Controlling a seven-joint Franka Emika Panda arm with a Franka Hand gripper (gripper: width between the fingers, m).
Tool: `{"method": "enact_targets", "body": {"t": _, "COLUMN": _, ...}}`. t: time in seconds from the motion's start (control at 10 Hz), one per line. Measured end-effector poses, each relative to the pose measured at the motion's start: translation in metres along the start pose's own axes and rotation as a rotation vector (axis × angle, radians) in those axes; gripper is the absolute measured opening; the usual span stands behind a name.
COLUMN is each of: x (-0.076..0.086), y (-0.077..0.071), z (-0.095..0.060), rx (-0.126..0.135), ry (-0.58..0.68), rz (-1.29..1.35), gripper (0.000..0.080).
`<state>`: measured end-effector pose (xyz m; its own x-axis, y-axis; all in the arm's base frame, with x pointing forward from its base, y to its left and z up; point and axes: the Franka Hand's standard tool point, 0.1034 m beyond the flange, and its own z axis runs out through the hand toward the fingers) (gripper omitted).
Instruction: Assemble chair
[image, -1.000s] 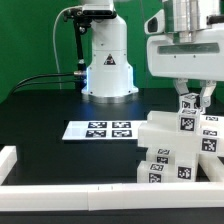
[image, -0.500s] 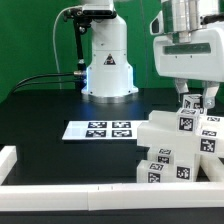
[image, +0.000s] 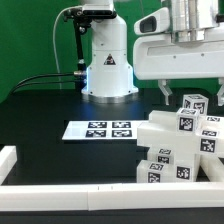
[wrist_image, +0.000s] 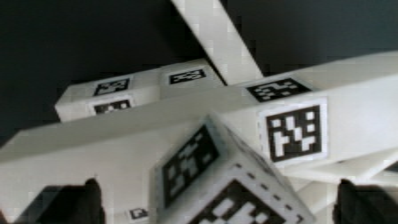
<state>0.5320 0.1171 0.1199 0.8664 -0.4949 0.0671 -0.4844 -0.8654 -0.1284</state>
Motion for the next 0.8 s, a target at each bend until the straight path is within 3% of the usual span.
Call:
{"method": "enact_targets", "body": {"t": 0.3, "x": 0.0032, "y": -0.0005, "z": -0.0009, "rx": -0.01, "ry": -0.009, "rz": -0.223, "gripper": 0.0649}}
{"method": "enact_targets", "body": {"t": 0.4, "x": 0.0035, "y": -0.0008, "z": -0.0005, "rx": -0.009, "ry": -0.006, "rz": -0.173, "gripper": 0.0649}}
{"method": "enact_targets", "body": {"t": 0.7, "x": 0.0035, "y": -0.0008, "z": -0.0004, "rx": -0.009, "ry": -0.006, "rz": -0.067, "gripper": 0.0284}}
{"method": "enact_targets", "body": {"t": 0.8, "x": 0.0035, "y": -0.001, "z": -0.0005, "rx": -0.008, "ry": -0.006, "rz": 0.038, "gripper": 0.0284}}
